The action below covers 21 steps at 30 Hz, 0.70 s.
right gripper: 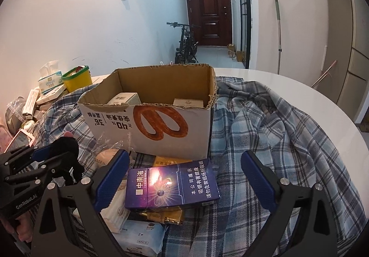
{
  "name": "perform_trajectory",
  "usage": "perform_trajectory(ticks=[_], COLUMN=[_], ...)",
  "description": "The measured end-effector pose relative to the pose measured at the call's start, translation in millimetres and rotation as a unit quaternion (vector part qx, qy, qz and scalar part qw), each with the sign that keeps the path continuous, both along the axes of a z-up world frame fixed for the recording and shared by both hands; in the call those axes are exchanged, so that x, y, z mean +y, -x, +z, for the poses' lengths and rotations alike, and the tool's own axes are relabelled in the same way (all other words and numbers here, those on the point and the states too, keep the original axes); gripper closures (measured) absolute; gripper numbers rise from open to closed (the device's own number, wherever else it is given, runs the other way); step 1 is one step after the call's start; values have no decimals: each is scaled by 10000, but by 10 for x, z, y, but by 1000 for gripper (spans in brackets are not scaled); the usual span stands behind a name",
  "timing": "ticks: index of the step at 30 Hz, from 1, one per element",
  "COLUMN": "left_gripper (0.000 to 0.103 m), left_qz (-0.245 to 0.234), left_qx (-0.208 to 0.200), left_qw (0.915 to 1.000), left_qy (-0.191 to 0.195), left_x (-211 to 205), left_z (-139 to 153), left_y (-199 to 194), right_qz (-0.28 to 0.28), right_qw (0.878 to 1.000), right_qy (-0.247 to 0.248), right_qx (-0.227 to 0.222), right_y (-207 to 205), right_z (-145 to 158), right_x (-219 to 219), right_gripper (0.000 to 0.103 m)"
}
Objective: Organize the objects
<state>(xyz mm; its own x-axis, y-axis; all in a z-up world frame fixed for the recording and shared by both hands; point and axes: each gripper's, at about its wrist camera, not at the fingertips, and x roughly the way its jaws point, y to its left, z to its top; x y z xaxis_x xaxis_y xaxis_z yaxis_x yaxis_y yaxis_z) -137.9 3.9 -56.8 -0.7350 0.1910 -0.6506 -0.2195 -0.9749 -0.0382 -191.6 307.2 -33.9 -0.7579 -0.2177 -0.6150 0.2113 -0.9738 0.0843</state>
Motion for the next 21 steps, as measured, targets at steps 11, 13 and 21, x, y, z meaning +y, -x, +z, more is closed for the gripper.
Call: perform_trajectory(ticks=[11,13,21], left_gripper=[65,65,65], left_qz=[84,102,68], left_qx=[-32,-28,15], left_qw=[10000,9999,10000], left_qy=[4,-19,3], left_x=[-50,-59,-54], left_z=[-34,-29,-17], left_y=[35,39,29], right_qz=[546,541,668], right_qw=[9957,9955,9931], right_qy=[-709,-727,-741], right_qx=[-258,-286,-613], right_y=[8,18,96], right_z=[-185,-198,-298], right_x=[-315,-313,-326], right_gripper=[6,6,6])
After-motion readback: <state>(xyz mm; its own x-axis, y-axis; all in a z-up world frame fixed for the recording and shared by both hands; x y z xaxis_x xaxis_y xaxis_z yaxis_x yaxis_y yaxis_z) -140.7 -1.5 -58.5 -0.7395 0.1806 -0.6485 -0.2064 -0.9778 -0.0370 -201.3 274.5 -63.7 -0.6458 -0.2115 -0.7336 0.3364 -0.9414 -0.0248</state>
